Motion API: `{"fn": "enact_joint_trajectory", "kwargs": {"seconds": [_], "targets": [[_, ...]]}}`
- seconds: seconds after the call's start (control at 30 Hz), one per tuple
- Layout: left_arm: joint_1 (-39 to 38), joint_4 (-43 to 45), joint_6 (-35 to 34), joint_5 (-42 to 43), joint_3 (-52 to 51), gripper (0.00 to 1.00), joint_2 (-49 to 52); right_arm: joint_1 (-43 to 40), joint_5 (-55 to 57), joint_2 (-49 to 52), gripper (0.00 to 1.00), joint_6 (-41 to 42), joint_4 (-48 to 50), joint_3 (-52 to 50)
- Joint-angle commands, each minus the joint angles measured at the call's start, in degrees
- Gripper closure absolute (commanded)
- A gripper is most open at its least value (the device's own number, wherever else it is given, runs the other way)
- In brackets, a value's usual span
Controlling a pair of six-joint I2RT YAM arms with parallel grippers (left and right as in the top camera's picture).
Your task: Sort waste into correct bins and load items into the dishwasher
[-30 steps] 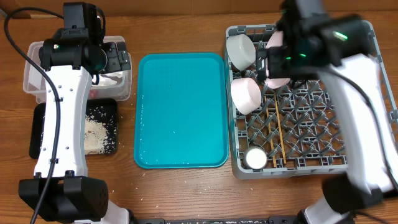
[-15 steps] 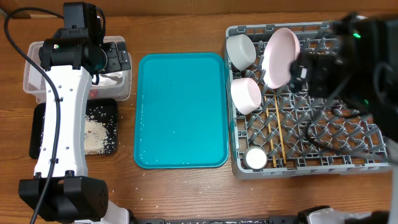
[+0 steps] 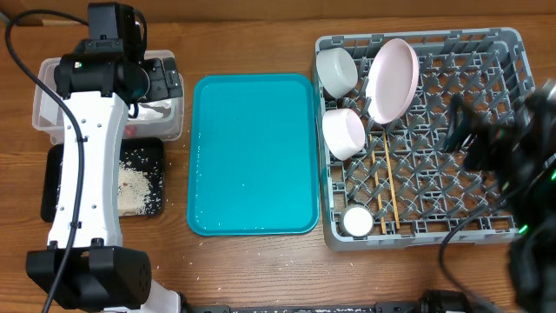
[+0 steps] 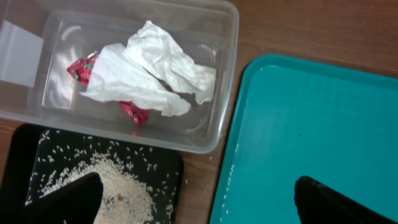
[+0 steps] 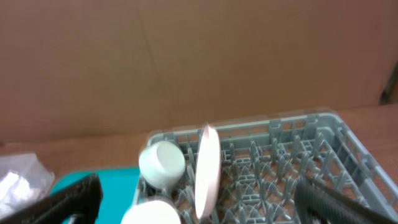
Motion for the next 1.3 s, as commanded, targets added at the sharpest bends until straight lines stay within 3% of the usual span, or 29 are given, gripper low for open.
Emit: {"fn": "enact_joint_trajectory", "kwargs": {"seconds": [0.0,0.17,0.33,0.53,1.27], "targets": [[-0.39,0.20,0.83,-0.39,1.03,0.00,0.46,-2.12,-8.41,-12.04,0.00,-1.20,11.74,-19.65],[-0.39,0.17,0.83,-0.39,1.03,0.00,0.46,-2.29,-8.76,-27.41,0.00,0.68,30.67,-44.85],[-0.37,0.17,0.83,-0.39,1.03,0.00,0.46,-1.75,-7.19,-39.89,0.00,0.68,34.18,-58.88],[-0.42,0.20,0.83,-0.37,1.03,0.00,0.46,-1.49,-3.26,-44.57,0.00,0.66,34.07,-64.00],[-0.39,0.20,0.83,-0.39,1.03,0.00,0.46,-1.49,-2.73,-44.52,0.00,0.66,33.16,-63.89]]}}
